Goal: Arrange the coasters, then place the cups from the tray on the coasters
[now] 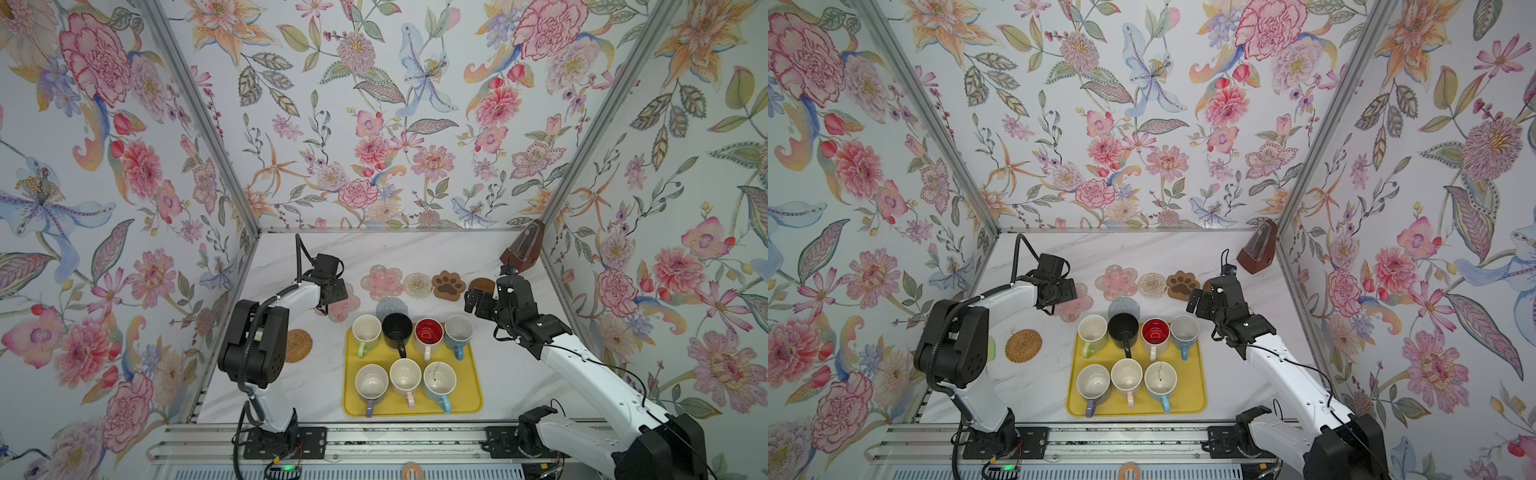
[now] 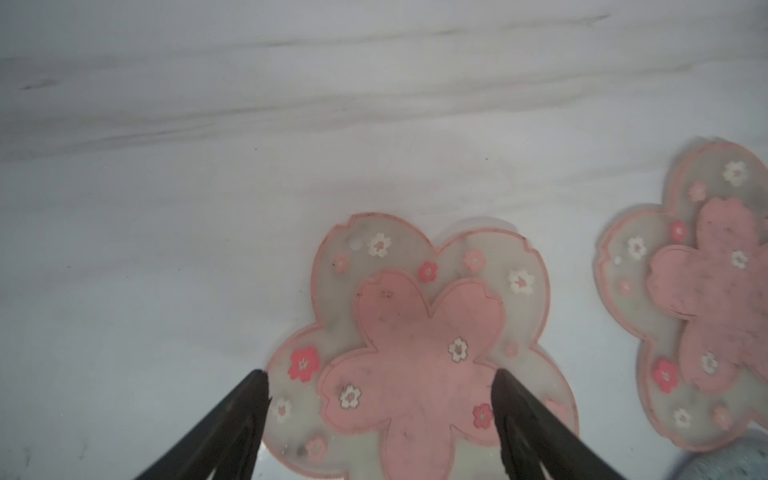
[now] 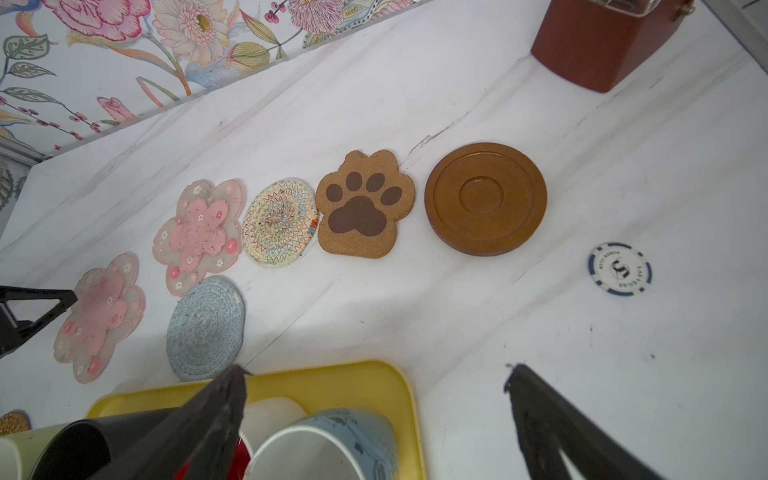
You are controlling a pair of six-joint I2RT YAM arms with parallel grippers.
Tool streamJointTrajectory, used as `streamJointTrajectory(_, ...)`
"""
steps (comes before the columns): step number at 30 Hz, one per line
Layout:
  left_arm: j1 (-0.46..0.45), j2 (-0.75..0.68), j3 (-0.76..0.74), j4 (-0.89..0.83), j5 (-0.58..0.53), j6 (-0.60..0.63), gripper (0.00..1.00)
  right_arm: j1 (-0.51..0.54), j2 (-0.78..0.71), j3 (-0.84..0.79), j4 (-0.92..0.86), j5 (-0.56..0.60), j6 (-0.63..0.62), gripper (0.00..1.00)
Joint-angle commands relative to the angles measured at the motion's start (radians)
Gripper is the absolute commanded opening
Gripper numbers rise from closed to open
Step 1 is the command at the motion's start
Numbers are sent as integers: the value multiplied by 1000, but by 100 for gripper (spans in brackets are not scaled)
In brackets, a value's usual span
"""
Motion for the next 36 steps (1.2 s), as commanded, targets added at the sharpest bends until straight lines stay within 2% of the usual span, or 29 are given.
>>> streamJointTrajectory(1,-12,-69,-57,-36,33,-2,86,6,-13,18,-18,16,2,99)
streamJointTrajectory(7,-41,-118,-186,-33,39,-41,87,6,-14,13,-13,9,5,99)
streamJointTrajectory(12,-50,-145,-237,-18,55,-54,86,8,-18,15,-16,9,6,99)
streamJointTrajectory(19,-95,-127,-232,-8,65,-68,87,12,-25,7,-14,12,12,99)
streamJointTrajectory(36,-88,-3,-178,19,67,-82,83,14,-46,-10,-21,23,9,99)
